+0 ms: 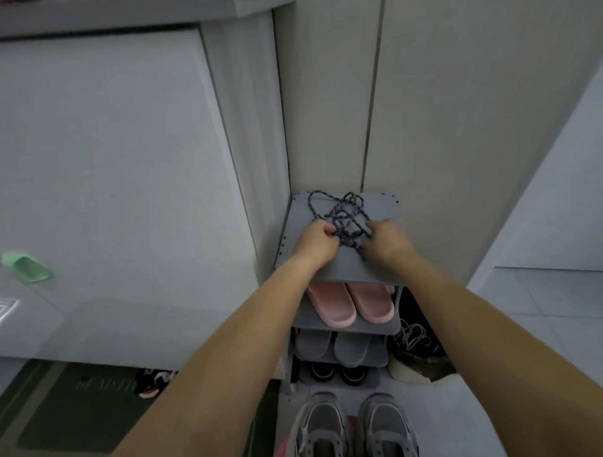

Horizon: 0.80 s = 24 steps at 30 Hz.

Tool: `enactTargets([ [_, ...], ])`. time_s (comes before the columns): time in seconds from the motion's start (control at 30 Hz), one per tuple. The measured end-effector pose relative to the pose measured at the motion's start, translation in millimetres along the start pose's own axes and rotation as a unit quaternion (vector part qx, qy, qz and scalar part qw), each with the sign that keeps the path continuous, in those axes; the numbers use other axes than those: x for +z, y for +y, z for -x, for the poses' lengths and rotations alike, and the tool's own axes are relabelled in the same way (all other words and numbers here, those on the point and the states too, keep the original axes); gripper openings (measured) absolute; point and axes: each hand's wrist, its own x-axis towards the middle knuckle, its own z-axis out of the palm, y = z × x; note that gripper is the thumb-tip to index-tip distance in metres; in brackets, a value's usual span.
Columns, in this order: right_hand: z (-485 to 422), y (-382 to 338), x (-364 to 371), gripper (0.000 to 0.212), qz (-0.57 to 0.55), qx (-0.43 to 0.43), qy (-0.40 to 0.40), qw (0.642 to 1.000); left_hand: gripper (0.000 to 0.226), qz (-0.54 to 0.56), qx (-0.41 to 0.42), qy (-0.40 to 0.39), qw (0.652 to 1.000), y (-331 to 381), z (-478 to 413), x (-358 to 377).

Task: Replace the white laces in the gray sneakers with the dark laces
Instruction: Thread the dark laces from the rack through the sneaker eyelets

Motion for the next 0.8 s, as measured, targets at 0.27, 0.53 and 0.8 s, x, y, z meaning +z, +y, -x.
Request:
enactTargets([
  [0.27,-2,-2,-10,0.017,-0.065,-0.032,0.003,0.997,0.058,-0.085,0.091,-0.007,0.992,7,-12,15],
  [0.53,21,-3,-67,0.017,-0.149,-0.069,0.119,0.979,0.022,-0.146,0.108,0.077,0.98,20,-8,-19],
  [0.8,25,9,-114,0.016,-0.176,-0.042,0.171,0.969,0.013,0.051,0.085,0.178,0.979,32,-8,-64],
])
